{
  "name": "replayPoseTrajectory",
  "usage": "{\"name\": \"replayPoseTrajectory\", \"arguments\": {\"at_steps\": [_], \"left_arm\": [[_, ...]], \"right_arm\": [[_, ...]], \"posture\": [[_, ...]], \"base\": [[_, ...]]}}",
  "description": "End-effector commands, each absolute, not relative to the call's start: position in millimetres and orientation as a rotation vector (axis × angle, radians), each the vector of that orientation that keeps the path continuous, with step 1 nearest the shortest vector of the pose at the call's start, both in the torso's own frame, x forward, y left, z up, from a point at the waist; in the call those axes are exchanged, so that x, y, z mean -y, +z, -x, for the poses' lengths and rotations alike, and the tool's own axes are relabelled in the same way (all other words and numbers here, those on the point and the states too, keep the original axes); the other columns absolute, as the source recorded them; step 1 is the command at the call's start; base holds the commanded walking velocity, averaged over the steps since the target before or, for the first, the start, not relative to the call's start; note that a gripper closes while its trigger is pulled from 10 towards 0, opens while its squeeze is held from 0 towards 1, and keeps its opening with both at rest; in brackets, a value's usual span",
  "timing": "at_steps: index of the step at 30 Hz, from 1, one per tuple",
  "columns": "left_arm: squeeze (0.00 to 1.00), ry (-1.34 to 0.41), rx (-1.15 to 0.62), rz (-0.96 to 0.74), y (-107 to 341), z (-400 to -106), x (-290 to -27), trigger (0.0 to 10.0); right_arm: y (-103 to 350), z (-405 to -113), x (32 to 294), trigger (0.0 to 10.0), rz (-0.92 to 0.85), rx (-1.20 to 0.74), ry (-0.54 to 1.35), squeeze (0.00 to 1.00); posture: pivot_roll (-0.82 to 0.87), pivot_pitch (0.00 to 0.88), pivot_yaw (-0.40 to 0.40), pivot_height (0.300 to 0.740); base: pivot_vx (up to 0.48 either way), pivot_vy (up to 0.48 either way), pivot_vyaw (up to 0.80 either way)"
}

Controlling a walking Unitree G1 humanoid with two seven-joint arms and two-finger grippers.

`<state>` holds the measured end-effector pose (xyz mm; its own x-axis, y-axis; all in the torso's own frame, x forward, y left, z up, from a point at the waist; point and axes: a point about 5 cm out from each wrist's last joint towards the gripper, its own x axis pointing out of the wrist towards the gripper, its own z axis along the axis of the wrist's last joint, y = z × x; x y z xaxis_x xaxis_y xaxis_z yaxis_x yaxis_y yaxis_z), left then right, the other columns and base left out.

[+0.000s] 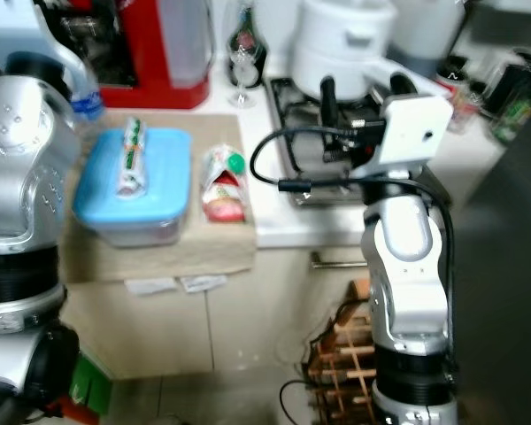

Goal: Restocking fridge

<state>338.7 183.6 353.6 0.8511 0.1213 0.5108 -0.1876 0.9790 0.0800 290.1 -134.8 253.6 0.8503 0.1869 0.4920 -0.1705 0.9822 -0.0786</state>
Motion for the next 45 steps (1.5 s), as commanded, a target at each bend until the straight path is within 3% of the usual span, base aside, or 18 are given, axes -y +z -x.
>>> {"name": "replayPoseTrajectory", "arguments": {"at_steps": [1, 12, 27, 45], "left_arm": [[0.0, 0.135, 0.519, -0.153, 359, -347, -177, 10.0], [0.0, -0.079, 0.4, -0.06, 361, -384, -158, 10.0], [0.0, -0.044, 0.119, -0.107, 313, -417, -158, 10.0], [0.0, 0.067, 0.057, -0.093, 289, -415, -173, 10.0]], "right_arm": [[253, -291, 142, 10.0, 0.035, 0.513, 0.175, 0.07], [253, -289, 142, 10.0, 0.038, 0.519, 0.167, 0.07], [250, -285, 149, 10.0, 0.056, 0.495, 0.16, 0.08], [245, -289, 149, 10.0, 0.052, 0.468, 0.161, 0.07]], "posture": [[-0.01, 0.004, -0.069, 0.74], [-0.04, 0.008, -0.049, 0.74], [-0.07, 0.023, -0.054, 0.74], [-0.05, 0.009, -0.063, 0.74]], "base": [[0.0, 0.0, 0.0], [0.0, 0.0, 0.0], [0.0, 0.0, 0.0], [0.0, 0.0, 0.0]]}}
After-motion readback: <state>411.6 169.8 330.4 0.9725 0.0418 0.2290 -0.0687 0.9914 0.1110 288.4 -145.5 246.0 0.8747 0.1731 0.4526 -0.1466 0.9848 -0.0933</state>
